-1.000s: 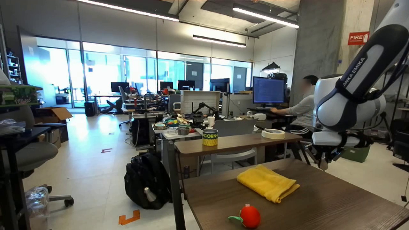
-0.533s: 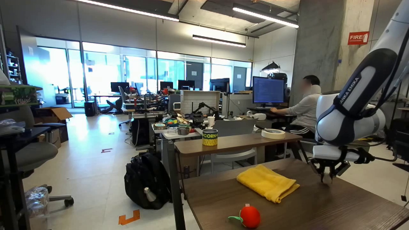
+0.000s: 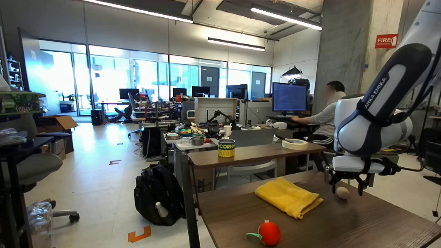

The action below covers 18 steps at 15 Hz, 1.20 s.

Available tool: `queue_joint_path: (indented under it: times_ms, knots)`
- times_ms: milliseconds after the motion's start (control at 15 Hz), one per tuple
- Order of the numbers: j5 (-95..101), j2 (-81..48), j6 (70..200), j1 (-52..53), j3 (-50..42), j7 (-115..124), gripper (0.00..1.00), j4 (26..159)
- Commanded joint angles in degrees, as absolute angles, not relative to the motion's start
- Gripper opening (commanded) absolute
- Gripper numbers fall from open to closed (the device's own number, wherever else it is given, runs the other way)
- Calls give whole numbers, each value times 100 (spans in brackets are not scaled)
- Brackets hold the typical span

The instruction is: Move the potato to the left, wipe the table with the yellow towel, move the red plush toy to the left, wipe the right side of the table with the towel, move the potato and red toy to the right, wipe the left side of the table

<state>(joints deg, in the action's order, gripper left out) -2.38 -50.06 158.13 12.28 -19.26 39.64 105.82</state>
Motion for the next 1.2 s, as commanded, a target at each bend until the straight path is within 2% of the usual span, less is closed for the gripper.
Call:
queue_joint_path:
  times_ms: [0,267,667,1133]
  knots:
    - [81,-3984,16449,1734,-2037,3764,100,11768]
    - [364,-3456,16639,2210,-1761,3312,100,12100]
    - [748,-4230,16674,2744,-1250,2987,100,10858]
    - [298,-5096,16172,2118,347,1610,100,9778]
